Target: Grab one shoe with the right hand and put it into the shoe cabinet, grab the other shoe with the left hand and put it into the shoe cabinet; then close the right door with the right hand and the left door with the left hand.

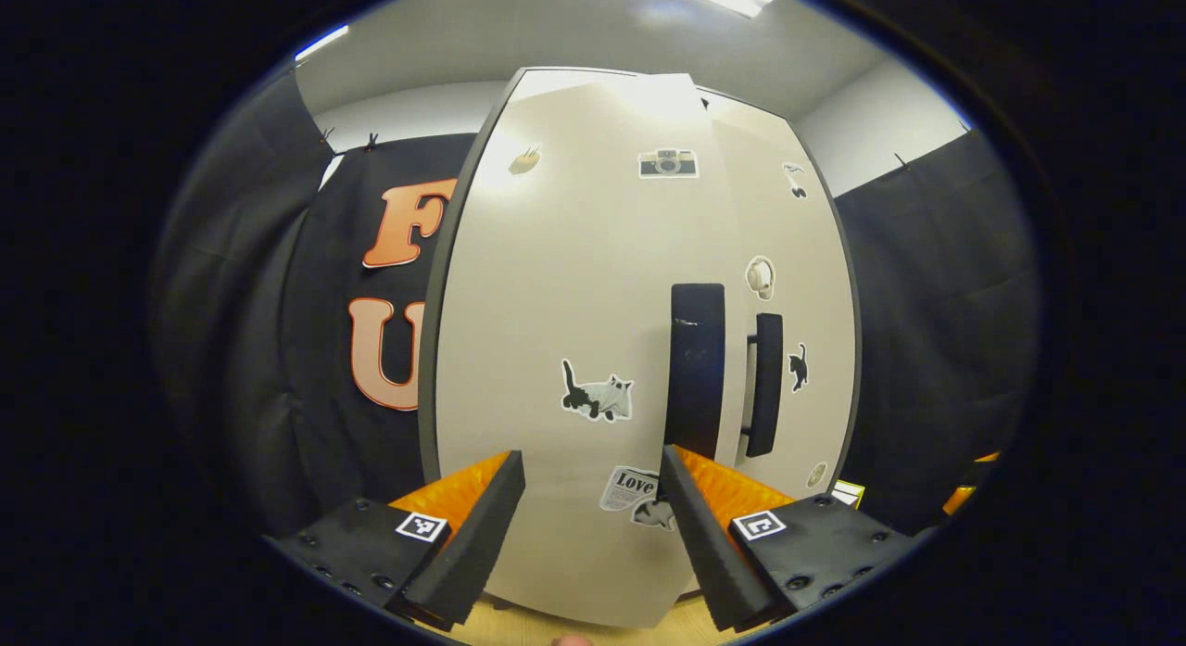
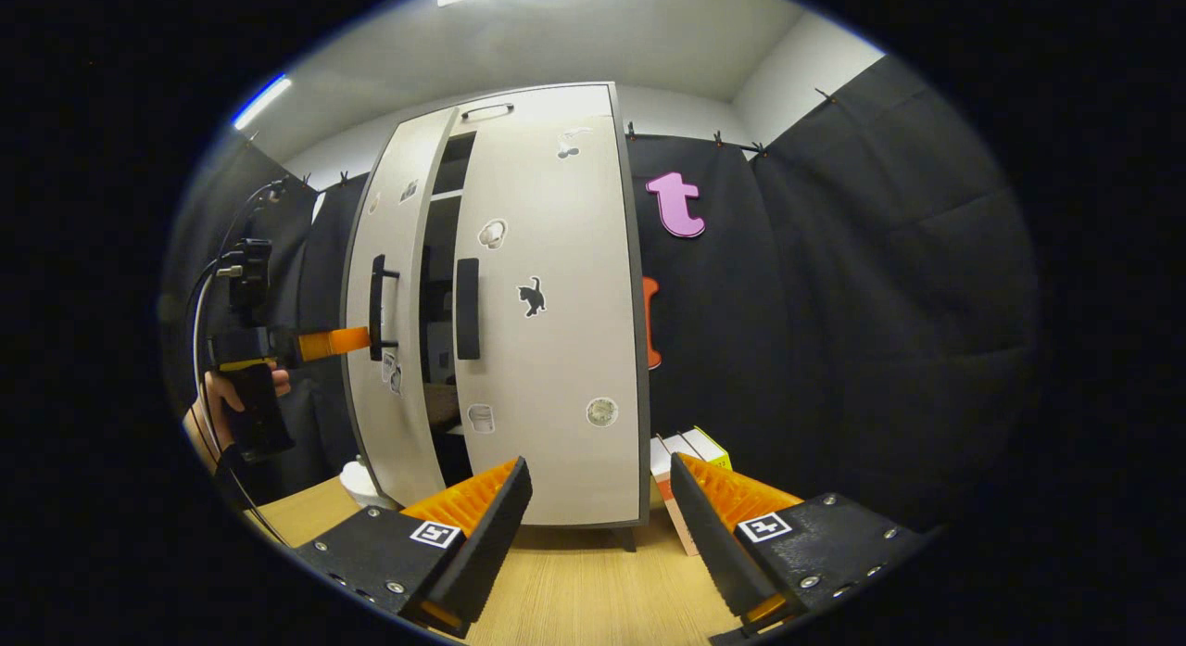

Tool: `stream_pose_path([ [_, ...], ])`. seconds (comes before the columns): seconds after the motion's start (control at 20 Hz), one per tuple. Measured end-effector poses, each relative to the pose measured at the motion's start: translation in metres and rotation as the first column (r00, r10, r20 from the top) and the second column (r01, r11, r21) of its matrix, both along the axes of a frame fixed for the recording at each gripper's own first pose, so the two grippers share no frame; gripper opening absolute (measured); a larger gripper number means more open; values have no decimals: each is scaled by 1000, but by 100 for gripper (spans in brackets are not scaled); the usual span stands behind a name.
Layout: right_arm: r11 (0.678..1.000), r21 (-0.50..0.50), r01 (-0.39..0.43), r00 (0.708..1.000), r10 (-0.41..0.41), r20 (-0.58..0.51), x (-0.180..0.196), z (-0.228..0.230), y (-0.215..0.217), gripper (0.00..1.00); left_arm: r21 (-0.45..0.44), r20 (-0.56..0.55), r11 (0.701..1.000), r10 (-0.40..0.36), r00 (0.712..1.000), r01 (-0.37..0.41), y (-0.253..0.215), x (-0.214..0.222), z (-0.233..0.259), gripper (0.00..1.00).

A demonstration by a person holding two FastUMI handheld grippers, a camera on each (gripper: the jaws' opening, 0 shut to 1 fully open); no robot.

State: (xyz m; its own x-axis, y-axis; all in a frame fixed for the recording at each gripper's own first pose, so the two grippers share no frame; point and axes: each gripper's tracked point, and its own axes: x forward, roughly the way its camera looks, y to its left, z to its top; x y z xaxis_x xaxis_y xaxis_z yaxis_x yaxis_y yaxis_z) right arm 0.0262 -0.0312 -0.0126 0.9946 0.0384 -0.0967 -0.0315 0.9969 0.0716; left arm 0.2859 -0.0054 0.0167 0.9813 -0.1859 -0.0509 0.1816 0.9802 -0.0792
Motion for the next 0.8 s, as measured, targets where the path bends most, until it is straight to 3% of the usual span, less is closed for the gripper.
stream_pose_path([
  [0.35,1000,-3,15,1000,-15,7,9,2,-6,93,34,-5,999,-3,1000,3,-12,22,-6,96],
  [0.4,1000,-1,15,1000,-15,10,10,3,-6,98,37,-6,999,3,1000,-2,-13,25,-7,96],
  [0.5,1000,-2,15,1000,-14,12,12,4,-8,93,29,-9,999,14,1000,-13,-15,31,-10,96],
  [0.6,1000,-10,19,1000,-19,16,14,4,-11,98,11,-13,1000,16,1000,-16,-16,38,-11,96],
  [0.65,1000,-12,21,1000,-21,17,15,4,-11,93,4,-16,1000,15,1000,-15,-17,41,-12,96],
  [0.7,1000,-13,23,1000,-23,19,15,4,-13,98,1,-18,1000,15,1000,-15,-18,42,-13,96],
  [0.8,999,-19,28,999,-28,19,17,5,-15,93,3,-19,1000,13,1000,-13,-17,44,-13,96],
])
